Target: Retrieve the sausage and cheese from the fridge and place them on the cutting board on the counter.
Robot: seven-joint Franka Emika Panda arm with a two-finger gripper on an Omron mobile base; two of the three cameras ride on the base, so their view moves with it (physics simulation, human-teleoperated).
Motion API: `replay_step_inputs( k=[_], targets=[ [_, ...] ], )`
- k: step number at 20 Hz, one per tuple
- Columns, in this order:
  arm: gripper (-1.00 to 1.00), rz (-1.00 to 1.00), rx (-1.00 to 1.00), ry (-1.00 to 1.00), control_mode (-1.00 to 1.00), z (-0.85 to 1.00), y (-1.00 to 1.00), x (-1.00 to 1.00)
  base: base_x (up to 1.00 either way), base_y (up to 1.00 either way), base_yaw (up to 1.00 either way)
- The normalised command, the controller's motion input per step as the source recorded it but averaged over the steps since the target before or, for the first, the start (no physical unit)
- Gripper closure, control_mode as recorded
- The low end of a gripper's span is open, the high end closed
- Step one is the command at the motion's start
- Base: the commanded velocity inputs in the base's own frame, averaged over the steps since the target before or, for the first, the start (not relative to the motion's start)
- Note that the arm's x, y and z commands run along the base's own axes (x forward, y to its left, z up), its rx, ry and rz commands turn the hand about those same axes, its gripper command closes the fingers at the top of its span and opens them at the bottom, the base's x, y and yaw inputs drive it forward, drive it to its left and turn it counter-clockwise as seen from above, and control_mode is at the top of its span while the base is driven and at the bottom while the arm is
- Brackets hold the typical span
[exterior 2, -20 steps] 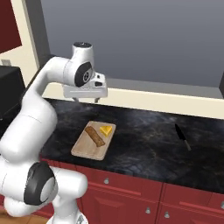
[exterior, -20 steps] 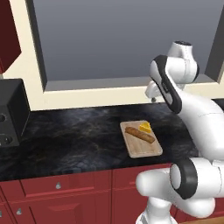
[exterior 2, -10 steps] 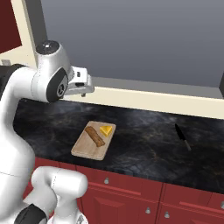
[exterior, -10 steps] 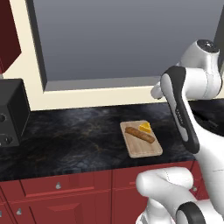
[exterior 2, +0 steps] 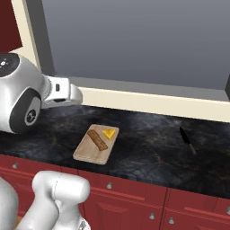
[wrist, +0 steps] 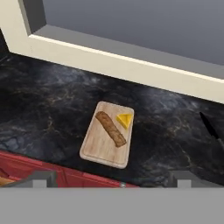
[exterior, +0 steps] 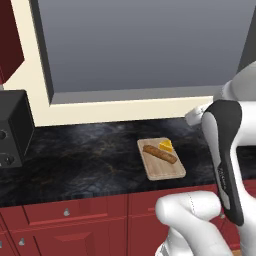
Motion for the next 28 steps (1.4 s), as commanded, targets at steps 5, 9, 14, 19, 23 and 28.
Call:
replay_step_inputs(
  k=[5, 9, 14, 19, 23, 28],
  targets=[
    [-1.0, 0.02, -0.02, 0.14, 1.0, -0.03, 0.25, -0.46, -0.04, 0.06, 0.04],
    [-1.0, 0.0, 0.0, 0.0, 1.0, 0.0, 0.0, 0.0, -0.81, 0.11, 0.61],
    [-1.0, 0.0, 0.0, 0.0, 1.0, 0.0, 0.0, 0.0, -0.64, 0.0, 0.96],
    [-1.0, 0.0, 0.0, 0.0, 1.0, 0.0, 0.0, 0.0, -0.62, 0.13, 0.99],
    [-1.0, 0.0, 0.0, 0.0, 1.0, 0.0, 0.0, 0.0, -0.54, 0.15, 1.0],
    [-1.0, 0.0, 0.0, 0.0, 1.0, 0.0, 0.0, 0.0, -0.63, 0.18, 0.99]
  ],
)
